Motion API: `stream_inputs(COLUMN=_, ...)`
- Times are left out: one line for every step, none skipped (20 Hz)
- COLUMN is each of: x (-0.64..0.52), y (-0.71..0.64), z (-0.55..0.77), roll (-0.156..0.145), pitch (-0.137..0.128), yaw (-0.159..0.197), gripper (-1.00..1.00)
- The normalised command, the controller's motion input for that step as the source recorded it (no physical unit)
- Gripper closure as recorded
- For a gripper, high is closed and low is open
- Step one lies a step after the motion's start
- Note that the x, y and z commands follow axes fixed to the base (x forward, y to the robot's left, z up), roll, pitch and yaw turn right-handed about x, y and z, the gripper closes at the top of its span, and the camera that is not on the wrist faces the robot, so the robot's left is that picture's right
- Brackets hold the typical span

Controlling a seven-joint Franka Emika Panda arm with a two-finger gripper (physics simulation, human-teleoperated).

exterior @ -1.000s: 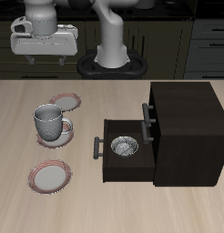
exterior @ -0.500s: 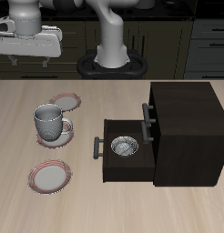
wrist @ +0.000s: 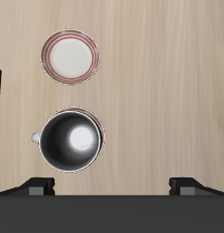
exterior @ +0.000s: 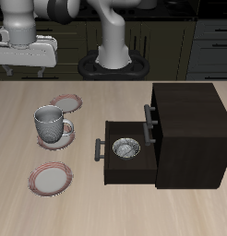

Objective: Place the porcelain mug that is on the plate onto the farthest plate relative to the robot

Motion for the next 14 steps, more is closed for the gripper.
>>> stream_inputs(x=0.02, y=0.05, z=0.01, roll=0.000, pitch=0.000, yaw=0.000, gripper=-1.00)
stream_inputs(x=-0.03, y=-0.08, z=-0.19, roll=-0.055, pitch=-0.082, yaw=0.042, gripper=-1.00)
stream_inputs(x=0.07, y=0.06, z=-0.21, roll=0.094, pitch=0.023, yaw=-0.043, gripper=-1.00)
stream_inputs(x=0.05, y=0.01, z=-0.19, roll=-0.016, pitch=-0.012, yaw=-0.027, gripper=-1.00)
stream_inputs(x=0.06, y=0.06, z=-0.15, roll=0.075, pitch=-0.025, yaw=0.062, gripper=-1.00)
stream_inputs(x=0.05, y=-0.15, z=-0.24, roll=-0.064, pitch=0.025, yaw=-0.046, gripper=-1.00)
stream_inputs(x=0.02, y=0.07, z=-0.08, roll=0.017, pitch=-0.029, yaw=-0.019, gripper=-1.00)
stream_inputs(x=0.07, y=-0.06, z=-0.17, roll=0.005, pitch=-0.026, yaw=0.077, gripper=-1.00)
stream_inputs(x=0.00, y=-0.24, z=-0.20, roll=-0.040, pitch=0.010, yaw=-0.116, gripper=-1.00)
stream_inputs(x=0.05, y=-0.02, z=-0.11, roll=-0.037, pitch=-0.027, yaw=0.009, gripper=-1.00)
stream_inputs(x=-0.01, y=-0.07, z=-0.17, roll=0.003, pitch=-0.050, yaw=0.001, gripper=-1.00)
stream_inputs(x=0.00, y=-0.24, z=-0.28, roll=-0.042, pitch=0.019, yaw=-0.055, gripper=-1.00)
stream_inputs(x=-0.06, y=-0.12, z=-0.12, roll=-0.050, pitch=-0.123, yaw=-0.042, gripper=-1.00)
stream_inputs(x=-0.03, y=-0.19, z=-0.49, roll=-0.067, pitch=-0.033, yaw=-0.064, gripper=-1.00)
